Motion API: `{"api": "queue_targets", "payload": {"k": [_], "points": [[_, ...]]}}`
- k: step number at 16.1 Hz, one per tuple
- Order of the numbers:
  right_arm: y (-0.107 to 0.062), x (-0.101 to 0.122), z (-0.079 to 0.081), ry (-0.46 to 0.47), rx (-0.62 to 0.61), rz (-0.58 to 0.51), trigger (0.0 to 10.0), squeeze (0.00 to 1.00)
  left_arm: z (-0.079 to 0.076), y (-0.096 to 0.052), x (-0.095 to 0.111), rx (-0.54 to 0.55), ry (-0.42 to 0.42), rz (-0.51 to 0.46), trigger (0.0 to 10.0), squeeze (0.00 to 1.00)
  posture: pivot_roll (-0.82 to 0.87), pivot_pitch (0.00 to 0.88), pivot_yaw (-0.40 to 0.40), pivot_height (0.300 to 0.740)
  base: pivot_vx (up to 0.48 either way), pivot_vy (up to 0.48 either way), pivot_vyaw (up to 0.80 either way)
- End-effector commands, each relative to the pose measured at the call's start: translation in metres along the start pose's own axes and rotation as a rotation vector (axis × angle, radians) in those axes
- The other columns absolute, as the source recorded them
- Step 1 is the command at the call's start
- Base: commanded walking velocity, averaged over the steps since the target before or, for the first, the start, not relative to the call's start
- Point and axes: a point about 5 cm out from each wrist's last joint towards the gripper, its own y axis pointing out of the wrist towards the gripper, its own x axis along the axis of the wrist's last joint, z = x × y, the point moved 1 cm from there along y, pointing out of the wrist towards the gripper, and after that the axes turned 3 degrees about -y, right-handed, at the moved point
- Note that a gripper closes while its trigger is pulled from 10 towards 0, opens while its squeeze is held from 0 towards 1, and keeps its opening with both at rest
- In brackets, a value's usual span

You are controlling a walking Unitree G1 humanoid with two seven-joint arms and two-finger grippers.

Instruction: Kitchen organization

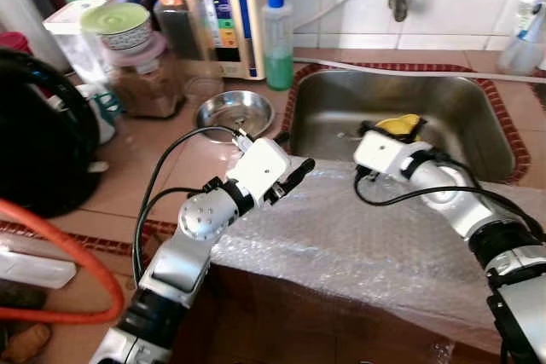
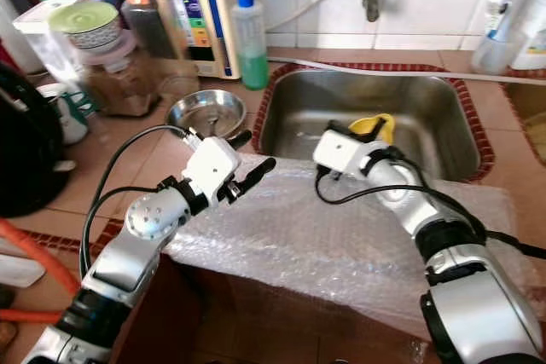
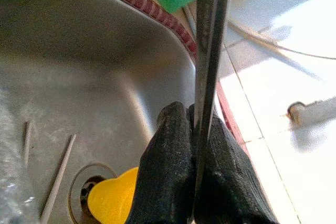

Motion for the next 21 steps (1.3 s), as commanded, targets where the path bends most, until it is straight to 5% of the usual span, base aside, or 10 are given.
{"api": "queue_targets", "payload": {"k": [1,9,10,11,16,17,18,20,21], "points": [[-0.008,-0.018,-0.026,0.016,-0.088,0.079,0.0,0.00,0.005,0.001,-0.002,0.016,-0.002,0.018,10.0,1.00,-0.28,0.088,0.134,0.740,0.000,0.000,0.00],[-0.004,0.007,-0.041,0.144,-0.267,-0.081,0.0,0.00,-0.003,-0.002,-0.005,0.020,0.033,0.027,10.0,1.00,-0.27,0.088,0.131,0.740,0.000,0.000,0.00],[-0.005,0.012,-0.045,0.156,-0.320,-0.102,0.0,0.00,-0.003,-0.003,-0.004,0.034,0.040,0.025,10.0,0.69,-0.27,0.089,0.132,0.740,0.000,0.000,0.00],[-0.007,0.013,-0.049,0.170,-0.363,-0.106,0.0,0.00,-0.004,-0.004,-0.004,0.043,0.041,0.023,10.0,0.00,-0.27,0.091,0.133,0.740,0.000,0.000,0.00],[-0.015,0.020,-0.059,0.318,-0.423,-0.140,0.0,0.00,-0.006,-0.006,-0.004,0.051,0.050,0.019,10.0,0.00,-0.28,0.097,0.142,0.740,0.000,0.000,0.00],[-0.014,0.018,-0.045,0.323,-0.342,-0.109,0.0,0.00,-0.008,-0.006,-0.005,0.040,0.060,0.022,10.0,0.00,-0.28,0.096,0.143,0.740,0.000,0.000,0.00],[-0.014,0.009,-0.010,0.344,-0.164,-0.030,0.0,0.00,-0.009,-0.005,-0.005,0.034,0.074,0.025,10.0,0.00,-0.28,0.096,0.141,0.740,0.000,0.000,0.00],[-0.021,0.002,0.022,0.355,-0.042,0.022,0.0,0.00,-0.010,-0.005,-0.005,0.028,0.077,0.026,10.0,0.00,-0.28,0.096,0.140,0.740,0.000,0.000,0.00],[-0.022,0.001,0.025,0.368,-0.040,0.029,0.0,0.00,-0.010,-0.005,-0.005,0.027,0.077,0.026,10.0,0.00,-0.28,0.097,0.140,0.740,0.000,0.000,0.00]]}}
